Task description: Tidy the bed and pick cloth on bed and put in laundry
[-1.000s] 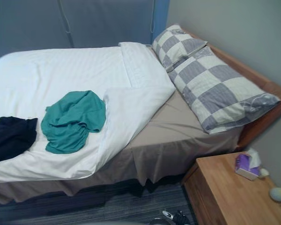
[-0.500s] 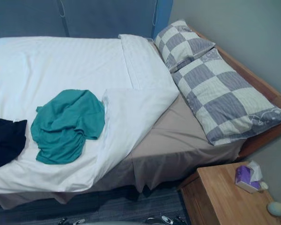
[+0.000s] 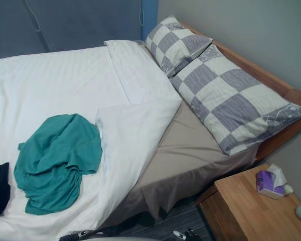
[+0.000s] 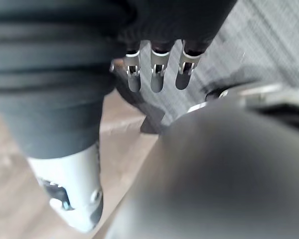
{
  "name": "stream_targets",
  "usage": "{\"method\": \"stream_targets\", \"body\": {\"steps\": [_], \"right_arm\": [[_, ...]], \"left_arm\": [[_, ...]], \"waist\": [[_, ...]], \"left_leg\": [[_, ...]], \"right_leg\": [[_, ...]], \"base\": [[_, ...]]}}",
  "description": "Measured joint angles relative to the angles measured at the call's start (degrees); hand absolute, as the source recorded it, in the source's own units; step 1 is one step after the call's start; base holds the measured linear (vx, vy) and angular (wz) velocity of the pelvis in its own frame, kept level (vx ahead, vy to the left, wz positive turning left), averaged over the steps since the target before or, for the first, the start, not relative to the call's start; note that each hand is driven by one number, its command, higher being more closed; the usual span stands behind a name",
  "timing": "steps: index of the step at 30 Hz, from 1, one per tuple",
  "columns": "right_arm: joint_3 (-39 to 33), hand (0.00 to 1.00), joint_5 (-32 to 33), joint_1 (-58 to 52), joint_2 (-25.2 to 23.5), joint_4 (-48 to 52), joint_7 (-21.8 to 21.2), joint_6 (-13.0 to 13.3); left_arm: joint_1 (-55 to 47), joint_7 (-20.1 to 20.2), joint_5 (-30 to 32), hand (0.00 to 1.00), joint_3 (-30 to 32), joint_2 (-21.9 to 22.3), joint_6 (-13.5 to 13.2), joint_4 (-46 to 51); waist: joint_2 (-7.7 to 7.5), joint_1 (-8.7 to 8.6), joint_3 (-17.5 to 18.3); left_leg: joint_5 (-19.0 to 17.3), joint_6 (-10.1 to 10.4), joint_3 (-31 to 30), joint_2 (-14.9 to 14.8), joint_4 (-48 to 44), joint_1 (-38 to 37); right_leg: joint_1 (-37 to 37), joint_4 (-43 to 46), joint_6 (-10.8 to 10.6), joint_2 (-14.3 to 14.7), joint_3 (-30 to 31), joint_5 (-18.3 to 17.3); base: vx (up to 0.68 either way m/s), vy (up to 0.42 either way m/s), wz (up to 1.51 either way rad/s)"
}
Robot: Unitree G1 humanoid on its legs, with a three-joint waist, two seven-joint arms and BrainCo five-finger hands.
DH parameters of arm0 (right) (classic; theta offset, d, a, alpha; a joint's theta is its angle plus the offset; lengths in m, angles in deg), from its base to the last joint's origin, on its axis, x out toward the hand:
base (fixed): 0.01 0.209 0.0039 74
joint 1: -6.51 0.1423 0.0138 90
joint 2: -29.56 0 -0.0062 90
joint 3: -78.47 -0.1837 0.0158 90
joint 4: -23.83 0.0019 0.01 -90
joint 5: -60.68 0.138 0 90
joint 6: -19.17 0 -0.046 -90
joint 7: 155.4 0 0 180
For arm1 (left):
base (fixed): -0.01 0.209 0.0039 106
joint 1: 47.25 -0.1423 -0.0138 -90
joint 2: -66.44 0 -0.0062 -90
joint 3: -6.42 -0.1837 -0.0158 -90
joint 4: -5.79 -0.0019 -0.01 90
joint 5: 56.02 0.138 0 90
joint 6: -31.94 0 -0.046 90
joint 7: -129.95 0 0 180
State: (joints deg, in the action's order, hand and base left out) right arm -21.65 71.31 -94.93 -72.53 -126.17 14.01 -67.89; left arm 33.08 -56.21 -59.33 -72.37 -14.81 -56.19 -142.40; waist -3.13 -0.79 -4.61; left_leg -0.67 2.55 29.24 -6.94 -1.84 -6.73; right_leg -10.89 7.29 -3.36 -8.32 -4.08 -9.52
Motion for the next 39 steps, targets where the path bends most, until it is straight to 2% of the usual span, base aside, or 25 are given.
{"method": "stream_targets", "body": {"steps": [2,4,7,9,10,11,12,13,15,17,18,19,20,22,23,25,26,27,29,30,32,34,38,39], "right_arm": [[0.0,0.0,5.09,0.0,0.03,-0.19,1.29,-0.02],[-0.18,0.0,8.41,0.28,-0.27,-0.52,3.3,-0.03],[-0.32,0.0,12.74,0.13,-0.39,-0.45,9.38,0.12],[-0.69,0.0,14.05,0.02,-0.53,0.55,16.45,0.79],[-1.01,0.0,14.24,0.02,-0.59,1.0,18.65,0.95],[-3.07,0.0,15.19,0.07,-0.66,2.52,22.28,0.99],[-5.07,0.0,15.58,0.41,-0.25,3.45,24.11,1.05],[-11.22,0.0,15.84,0.23,1.82,7.01,29.58,1.08],[-15.6,0.0,15.7,0.24,4.26,9.82,32.05,1.07],[-22.45,0.0,14.46,0.59,10.58,17.79,35.32,1.14],[-23.85,0.0,13.47,1.18,12.55,19.79,35.84,1.21],[-27.09,0.0,10.82,4.51,17.73,23.55,36.25,1.28],[-27.76,0.0,10.19,5.68,19.4,24.49,36.22,1.29],[-27.61,0.0,8.13,8.62,23.57,25.84,35.88,1.28],[-26.79,0.0,6.92,11.43,26.26,26.34,35.43,1.19],[-24.44,0.0,4.62,15.42,28.92,26.49,34.17,1.83],[-21.89,0.0,3.41,17.74,29.29,26.39,32.48,3.71],[-18.55,0.0,1.62,19.02,29.28,26.55,31.35,5.37],[-13.55,0.0,-0.95,20.7,29.22,28.4,30.43,6.35],[-8.44,0.0,-3.3,22.88,29.17,32.77,29.77,6.38],[-2.62,0.0,-6.3,26.27,28.59,37.82,28.36,4.56],[2.32,0.0,-8.91,29.14,27.48,39.96,26.43,2.76],[12.37,0.0,-13.69,35.6,25.08,41.06,21.69,-4.04],[13.65,0.0,-14.25,36.57,25.04,40.95,21.03,-4.75]], "left_arm": [[0.2,0.83,-0.07,0.0,-0.71,0.18,-0.03,-0.48],[0.67,1.29,-0.57,0.0,-0.98,-0.11,0.13,-1.76],[-0.11,1.34,-0.6,0.0,-1.0,0.41,0.24,-1.74],[-0.11,1.46,-0.63,0.0,-0.96,0.19,0.44,-1.74],[-0.12,1.56,-0.64,0.0,-0.94,0.15,0.51,-1.74],[-0.07,2.05,-0.7,0.0,-0.72,-0.11,0.7,-1.73],[0.1,2.07,-0.74,0.0,-0.44,0.14,1.14,-1.78],[0.09,2.42,-2.41,0.0,-0.37,0.52,1.86,-1.62],[-0.11,3.0,-2.42,0.0,-0.28,0.55,2.55,-1.54],[-0.41,3.96,-4.55,0.0,0.33,0.26,3.86,-1.48],[-0.45,4.12,-4.93,0.0,0.44,-0.05,4.13,-1.48],[-0.77,4.75,-5.97,0.0,0.54,-0.95,4.88,-1.48],[-0.82,4.98,-6.56,0.0,0.57,-1.4,5.16,-1.48],[-1.06,5.37,-7.34,0.0,0.51,-2.27,5.42,-1.49],[-1.43,5.72,-7.38,0.0,0.5,-2.77,5.45,-1.53],[-1.49,5.76,-7.86,0.0,0.0,-3.28,5.36,-1.56],[-1.74,5.67,-9.32,0.0,-1.07,-3.48,5.06,-1.61],[-2.13,5.36,-9.76,0.0,-2.62,-3.58,5.04,-1.6],[-2.82,4.76,-10.91,0.0,-4.52,-3.43,5.08,-1.6],[-2.87,4.33,-11.15,0.0,-4.52,-3.04,5.06,-1.58],[-2.9,4.08,-10.76,0.0,-4.54,-2.82,5.01,-1.54],[-3.18,3.35,-10.63,0.0,-4.54,-2.72,4.83,-1.54],[-3.83,3.23,-10.47,0.0,-4.51,-2.43,3.04,-1.54],[-3.83,3.23,-10.41,0.0,-4.51,-2.33,2.74,-1.53]], "waist": [[0.6,-0.26,0.0],[0.73,-0.54,-0.2],[1.74,-0.71,-0.46],[1.86,-0.71,-0.7],[1.76,-0.72,-0.77],[1.19,-0.69,-0.9],[1.12,-0.76,-1.22],[2.28,-1.51,-0.98],[2.42,-1.55,-0.93],[1.68,-1.31,-0.55],[1.31,-1.31,-0.58],[-0.1,-1.45,-0.2],[-0.66,-1.53,-0.22],[-1.67,-1.57,0.15],[-2.64,-1.5,0.21],[-3.37,-1.19,0.59],[-3.36,-1.29,0.68],[-2.7,-1.32,0.95],[-1.74,-1.29,1.43],[-0.93,-1.13,1.14],[-0.03,-1.03,0.81],[0.24,0.04,0.78],[0.75,0.63,0.15],[0.94,0.65,-0.13]], "left_leg": [[3.91,0.14,-0.35,1.29,7.51,-2.76],[4.07,0.36,-1.47,1.32,7.71,-2.19],[4.16,0.51,-1.66,0.9,7.92,-2.15],[4.26,0.72,-1.45,0.88,7.96,-2.07],[4.26,0.77,-1.29,0.92,7.97,-2.0],[4.24,1.02,-0.68,1.88,7.97,-1.78],[4.33,1.0,-0.38,2.01,7.98,-1.66],[4.52,0.82,0.14,2.03,7.97,-1.54],[4.57,0.63,0.41,2.01,7.96,-1.21],[4.73,0.38,1.14,2.05,7.94,-0.21],[4.7,0.33,1.36,2.09,7.94,0.06],[4.48,0.0,1.56,2.45,7.95,0.97],[4.36,-0.17,1.54,2.63,7.95,0.99],[4.12,-0.3,1.39,3.12,7.95,0.93],[4.03,-0.66,1.11,3.76,7.95,0.95],[3.8,-1.02,0.51,4.49,7.94,1.19],[3.81,-1.11,-0.46,4.81,7.91,1.21],[3.81,-1.1,-1.41,4.35,7.89,1.22],[3.79,-1.06,-2.13,3.63,7.88,1.36],[3.79,-1.06,-2.99,3.39,7.88,1.36],[3.79,-1.05,-3.37,3.08,7.86,1.49],[3.82,-1.04,-3.69,2.97,7.74,1.49],[4.6,-1.05,-5.39,2.68,7.86,1.8],[4.67,-1.08,-5.63,2.67,7.87,1.81]], "right_leg": [[0.38,0.71,-0.13,0.45,-0.1,0.26],[0.51,0.78,-0.13,0.51,-0.83,0.26],[0.4,0.81,-0.04,1.23,-1.45,0.15],[0.45,0.52,0.26,1.1,-1.44,-0.66],[0.5,0.4,0.04,0.82,-1.44,-1.25],[0.5,-0.21,-0.56,-0.28,-1.4,-3.21],[0.6,-0.49,-0.72,-0.45,-1.54,-3.52],[0.91,-0.22,-1.08,-0.57,-1.62,-3.96],[0.98,-0.32,-1.28,-0.64,-1.63,-3.94],[1.81,-0.84,-2.02,-0.79,-1.55,-3.88],[1.99,-1.15,-2.29,-0.81,-1.4,-3.75],[2.67,-1.54,-2.83,-0.97,-1.31,-3.44],[2.65,-1.62,-3.01,-1.2,-1.3,-3.34],[2.57,-1.53,-3.7,-1.92,-1.33,-2.89],[2.52,-1.4,-3.57,-2.46,-1.37,-2.66],[2.43,-1.16,-3.63,-3.12,-1.59,-2.22],[2.44,-0.67,-3.42,-3.03,-1.62,-1.51],[2.42,-0.13,-3.08,-2.32,-1.62,-0.31],[2.42,-0.06,-1.86,-1.46,-1.57,1.15],[2.42,-0.05,-1.38,-1.1,-1.58,1.71],[2.47,-0.08,-0.93,-0.71,-1.59,2.25],[2.38,-0.09,-0.89,-0.57,-1.66,2.29],[1.88,-0.13,-0.66,-0.12,-2.46,2.54],[1.78,-0.14,-0.66,-0.1,-2.76,2.54]], "base": [[0.03,0.031,0.23],[-0.02,0.007,0.2],[-0.06,-0.04,0.02],[-0.13,-0.054,-0.09],[-0.15,-0.072,-0.15],[-0.13,-0.053,-0.1],[-0.17,-0.005,-0.04],[-0.14,0.017,0.02],[-0.12,0.022,0.01],[-0.06,0.041,-0.02],[-0.01,0.065,-0.05],[0.02,0.051,-0.03],[0.03,0.043,-0.02],[0.07,0.022,0.04],[0.11,0.043,0.09],[0.15,0.072,0.11],[0.15,0.085,0.26],[0.11,0.081,0.33],[0.05,0.058,0.27],[0.03,0.045,0.2],[0.0,0.02,0.14],[0.01,-0.002,0.09],[-0.03,-0.013,0.17],[-0.07,-0.017,0.14]]}}
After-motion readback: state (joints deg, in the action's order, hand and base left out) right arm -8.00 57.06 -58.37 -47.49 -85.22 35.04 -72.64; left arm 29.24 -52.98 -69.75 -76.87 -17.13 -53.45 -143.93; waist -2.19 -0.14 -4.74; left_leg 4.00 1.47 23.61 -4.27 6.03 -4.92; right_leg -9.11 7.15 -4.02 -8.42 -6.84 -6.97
